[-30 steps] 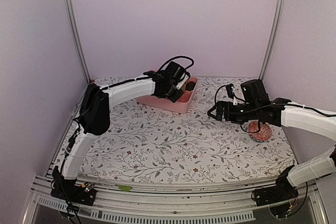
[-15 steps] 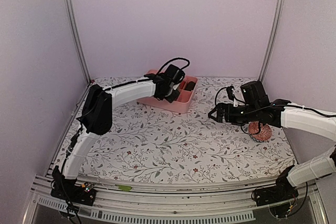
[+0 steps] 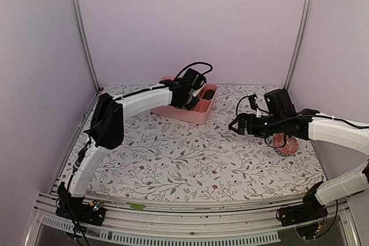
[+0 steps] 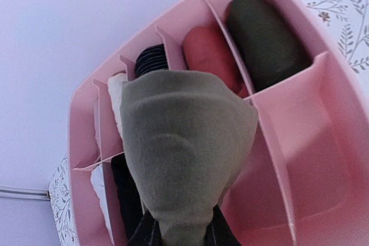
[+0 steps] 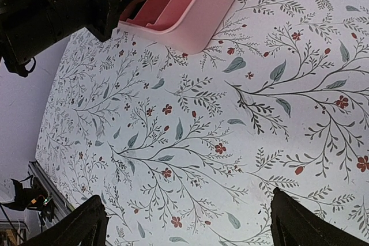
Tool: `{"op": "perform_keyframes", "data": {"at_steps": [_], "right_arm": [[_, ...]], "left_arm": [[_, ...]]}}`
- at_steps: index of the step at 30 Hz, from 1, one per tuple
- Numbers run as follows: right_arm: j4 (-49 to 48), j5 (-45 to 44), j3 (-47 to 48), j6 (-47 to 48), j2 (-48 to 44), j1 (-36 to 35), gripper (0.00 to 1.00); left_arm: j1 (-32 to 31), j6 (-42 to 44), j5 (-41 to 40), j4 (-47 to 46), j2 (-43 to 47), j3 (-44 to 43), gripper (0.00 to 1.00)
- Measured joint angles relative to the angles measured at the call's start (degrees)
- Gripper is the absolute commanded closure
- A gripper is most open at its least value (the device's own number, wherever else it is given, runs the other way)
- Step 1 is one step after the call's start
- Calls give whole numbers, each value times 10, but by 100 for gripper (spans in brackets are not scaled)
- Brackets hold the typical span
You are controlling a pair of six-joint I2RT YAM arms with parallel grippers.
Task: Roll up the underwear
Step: Place the underwear in the storage box.
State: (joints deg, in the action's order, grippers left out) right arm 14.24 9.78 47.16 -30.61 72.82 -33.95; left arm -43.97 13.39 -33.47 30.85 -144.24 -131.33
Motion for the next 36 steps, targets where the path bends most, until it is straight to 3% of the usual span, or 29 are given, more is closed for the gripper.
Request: {"op": "perform_keyframes", "data": {"at_steps": [14, 26, 36], "right_arm": [[10, -3, 0, 0, 0, 0, 1], [8, -3, -3, 0, 0, 0, 1], [8, -3, -17, -6, 0, 0, 1]], "left_arm": [[-30, -33, 9, 68, -2, -21, 100], [11, -9, -25, 35, -2, -37, 100], [3, 8, -7, 38, -2, -9, 100]]}}
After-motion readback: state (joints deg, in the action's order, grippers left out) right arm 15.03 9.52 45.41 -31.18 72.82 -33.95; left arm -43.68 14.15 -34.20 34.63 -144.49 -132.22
